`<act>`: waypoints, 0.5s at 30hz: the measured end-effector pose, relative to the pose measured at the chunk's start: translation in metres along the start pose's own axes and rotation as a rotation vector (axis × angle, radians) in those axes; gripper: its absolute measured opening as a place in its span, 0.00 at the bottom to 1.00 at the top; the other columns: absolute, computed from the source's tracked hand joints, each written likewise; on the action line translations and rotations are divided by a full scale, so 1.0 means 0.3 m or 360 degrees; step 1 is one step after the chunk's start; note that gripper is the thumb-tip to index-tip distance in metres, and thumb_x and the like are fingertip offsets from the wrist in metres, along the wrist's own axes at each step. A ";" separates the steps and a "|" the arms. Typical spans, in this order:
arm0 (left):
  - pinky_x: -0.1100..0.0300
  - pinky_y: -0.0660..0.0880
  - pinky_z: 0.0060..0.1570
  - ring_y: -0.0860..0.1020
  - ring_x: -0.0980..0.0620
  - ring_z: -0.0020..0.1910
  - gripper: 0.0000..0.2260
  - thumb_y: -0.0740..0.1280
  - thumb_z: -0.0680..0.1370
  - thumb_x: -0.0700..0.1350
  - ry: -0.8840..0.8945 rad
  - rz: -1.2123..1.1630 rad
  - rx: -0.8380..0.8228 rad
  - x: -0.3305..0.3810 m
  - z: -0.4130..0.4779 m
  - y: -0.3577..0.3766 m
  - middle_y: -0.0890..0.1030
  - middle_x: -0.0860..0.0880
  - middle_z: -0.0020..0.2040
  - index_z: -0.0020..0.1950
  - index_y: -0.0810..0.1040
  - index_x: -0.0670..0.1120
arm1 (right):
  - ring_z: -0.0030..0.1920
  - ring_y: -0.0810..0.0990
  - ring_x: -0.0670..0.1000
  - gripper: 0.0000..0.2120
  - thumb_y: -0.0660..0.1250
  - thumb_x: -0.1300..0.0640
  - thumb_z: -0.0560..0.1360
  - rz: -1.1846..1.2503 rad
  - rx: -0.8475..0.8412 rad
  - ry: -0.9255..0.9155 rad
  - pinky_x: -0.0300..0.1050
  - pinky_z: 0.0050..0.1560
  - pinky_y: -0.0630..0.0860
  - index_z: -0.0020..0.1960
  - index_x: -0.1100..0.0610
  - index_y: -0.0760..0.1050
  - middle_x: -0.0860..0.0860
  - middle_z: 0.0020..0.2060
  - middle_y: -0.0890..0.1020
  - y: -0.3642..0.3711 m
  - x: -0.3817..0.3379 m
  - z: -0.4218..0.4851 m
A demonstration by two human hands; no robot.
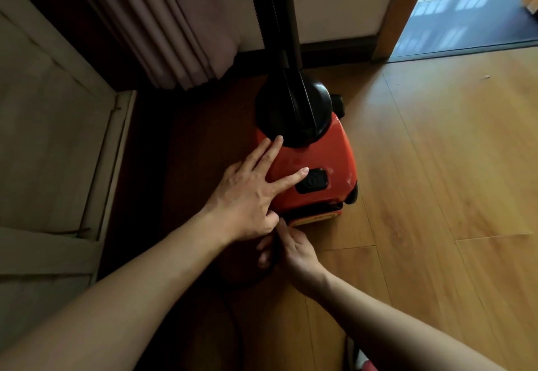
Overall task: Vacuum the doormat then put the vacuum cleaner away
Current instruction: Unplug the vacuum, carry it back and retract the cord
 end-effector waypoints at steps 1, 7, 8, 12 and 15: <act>0.42 0.57 0.75 0.33 0.46 0.79 0.43 0.65 0.73 0.53 0.0003 0.0001 0.0000 -0.001 0.000 0.000 0.28 0.47 0.79 0.76 0.38 0.70 | 0.29 0.80 0.52 0.26 0.53 0.45 0.85 -0.0089 0.0012 0.0034 0.40 0.31 0.76 0.51 0.67 0.77 0.54 0.31 0.82 -0.010 -0.001 0.012; 0.43 0.55 0.75 0.32 0.47 0.79 0.43 0.65 0.73 0.52 0.0010 -0.0004 -0.0019 -0.002 -0.003 -0.005 0.28 0.48 0.79 0.76 0.39 0.70 | 0.28 0.79 0.54 0.20 0.63 0.45 0.82 -0.0398 0.0083 0.0082 0.48 0.36 0.76 0.45 0.61 0.83 0.56 0.30 0.81 -0.118 0.038 0.065; 0.43 0.55 0.75 0.32 0.47 0.79 0.43 0.65 0.73 0.52 0.0014 -0.0002 -0.0020 -0.003 -0.002 -0.006 0.28 0.48 0.79 0.76 0.39 0.70 | 0.27 0.78 0.53 0.20 0.64 0.46 0.82 -0.0449 0.0100 0.0074 0.46 0.34 0.76 0.45 0.62 0.83 0.55 0.28 0.80 -0.135 0.035 0.069; 0.43 0.56 0.76 0.33 0.48 0.79 0.42 0.65 0.73 0.52 0.0027 0.0013 -0.0026 -0.006 -0.001 -0.008 0.28 0.48 0.79 0.76 0.40 0.70 | 0.22 0.71 0.48 0.17 0.70 0.50 0.80 -0.0638 0.0237 0.0062 0.41 0.25 0.69 0.39 0.62 0.80 0.51 0.24 0.76 -0.230 0.008 0.070; 0.42 0.55 0.76 0.32 0.48 0.79 0.43 0.65 0.73 0.53 0.0024 0.0048 -0.0039 -0.010 -0.003 -0.005 0.27 0.49 0.78 0.76 0.38 0.70 | 0.22 0.69 0.46 0.14 0.71 0.52 0.79 -0.0630 0.0308 0.0231 0.39 0.23 0.66 0.40 0.61 0.78 0.50 0.24 0.73 -0.347 -0.018 0.050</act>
Point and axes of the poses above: each hand's wrist, its own z-axis towards the middle knuckle, its own y-axis out of the palm, x = y × z, the point moved 5 cm from there along z, towards the middle knuckle
